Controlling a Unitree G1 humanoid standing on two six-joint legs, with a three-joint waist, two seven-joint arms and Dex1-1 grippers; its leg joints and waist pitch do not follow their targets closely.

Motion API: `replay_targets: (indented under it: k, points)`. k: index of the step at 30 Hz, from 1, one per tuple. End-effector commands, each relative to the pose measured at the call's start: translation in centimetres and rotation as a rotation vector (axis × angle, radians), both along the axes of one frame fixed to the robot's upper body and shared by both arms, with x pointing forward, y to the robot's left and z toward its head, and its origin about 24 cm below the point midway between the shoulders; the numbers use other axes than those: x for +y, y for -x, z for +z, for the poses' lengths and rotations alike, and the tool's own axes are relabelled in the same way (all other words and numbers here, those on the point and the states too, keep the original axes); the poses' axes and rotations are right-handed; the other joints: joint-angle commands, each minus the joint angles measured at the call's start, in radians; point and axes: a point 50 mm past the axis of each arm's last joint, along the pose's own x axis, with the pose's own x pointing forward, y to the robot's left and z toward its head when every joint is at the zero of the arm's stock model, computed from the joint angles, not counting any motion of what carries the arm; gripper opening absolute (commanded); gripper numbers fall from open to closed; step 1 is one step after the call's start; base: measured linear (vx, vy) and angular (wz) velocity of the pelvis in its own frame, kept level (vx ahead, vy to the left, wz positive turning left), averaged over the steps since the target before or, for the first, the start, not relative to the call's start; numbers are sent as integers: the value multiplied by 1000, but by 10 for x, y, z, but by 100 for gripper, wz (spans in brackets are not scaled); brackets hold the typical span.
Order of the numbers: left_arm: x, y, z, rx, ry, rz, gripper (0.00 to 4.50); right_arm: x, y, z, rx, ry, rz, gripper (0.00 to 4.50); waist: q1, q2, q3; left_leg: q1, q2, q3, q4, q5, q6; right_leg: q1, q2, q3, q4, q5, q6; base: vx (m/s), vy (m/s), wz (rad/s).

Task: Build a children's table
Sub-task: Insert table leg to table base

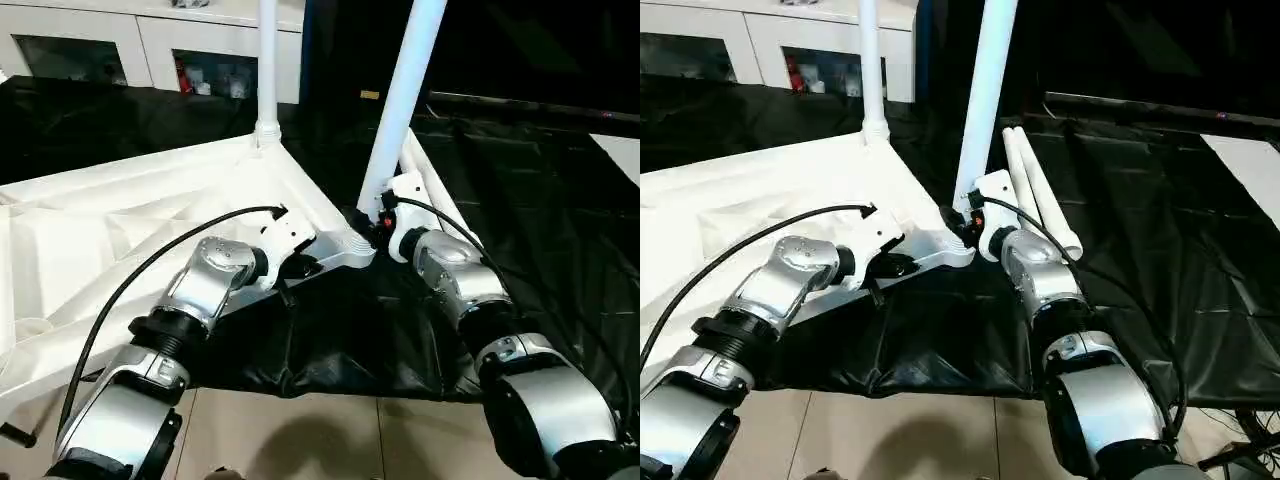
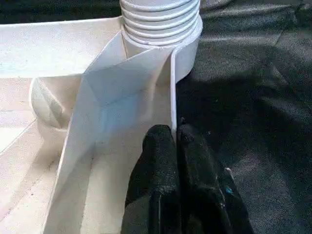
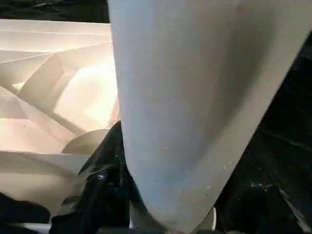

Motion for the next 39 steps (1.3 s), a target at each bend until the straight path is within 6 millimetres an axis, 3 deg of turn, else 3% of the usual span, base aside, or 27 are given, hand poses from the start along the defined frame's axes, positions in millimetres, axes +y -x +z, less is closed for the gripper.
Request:
replay_targets:
  k: [1,3,4,8,9,18,20,22,28,39]
  points:
    - [-11,-4,19,-82,22,-32,0,10,16,-33,149,27,45,186,0,11,-57,6,22,-1,-70,-194,0,52,-79,53,-82,-155,-197,0,0,0]
    - [-10,-3,17,-79,16,-31,0,13,14,-31,133,22,34,186,-3,9,-58,5,24,-2,-71,-196,-3,51,-82,54,-81,-164,-194,0,0,0]
    - [-10,-2,17,-83,15,-34,0,14,14,-30,130,16,35,242,-6,11,-58,4,23,-2,-70,-190,-2,50,-80,54,-81,-157,-195,0,0,0]
    - [-8,-2,18,-86,29,-32,0,15,11,-24,121,-29,39,266,-10,11,-58,4,24,-2,-70,-185,4,50,-80,54,-80,-143,-203,0,0,0]
    - [-8,-1,18,-83,32,-32,0,15,11,-24,117,-31,38,289,-9,11,-62,2,24,-1,-68,-162,5,53,-80,54,-75,-108,-209,0,0,0]
    - [1,2,18,-88,27,-113,0,8,10,-17,79,-15,149,346,-12,12,-65,0,24,1,-64,-109,33,55,-78,53,-65,-4,-236,0,0,0]
    - [3,5,19,-76,38,-146,0,5,12,-17,75,10,210,381,-12,12,-66,-2,23,2,-61,-95,47,57,-78,53,-61,30,-248,0,0,0]
    - [4,5,19,-71,39,-162,0,3,13,-17,70,33,248,385,-12,13,-65,-2,23,3,-60,-85,59,57,-77,52,-59,52,-259,0,0,0]
    - [11,16,17,-31,39,-307,0,-8,21,-20,73,92,377,389,-11,15,-64,1,27,2,-62,-113,51,56,-78,52,-61,18,-259,0,0,0]
    - [26,33,16,51,37,-543,0,-14,39,-14,82,61,680,389,12,17,-62,3,30,7,-61,-109,53,54,-74,50,-59,23,-257,0,0,0]
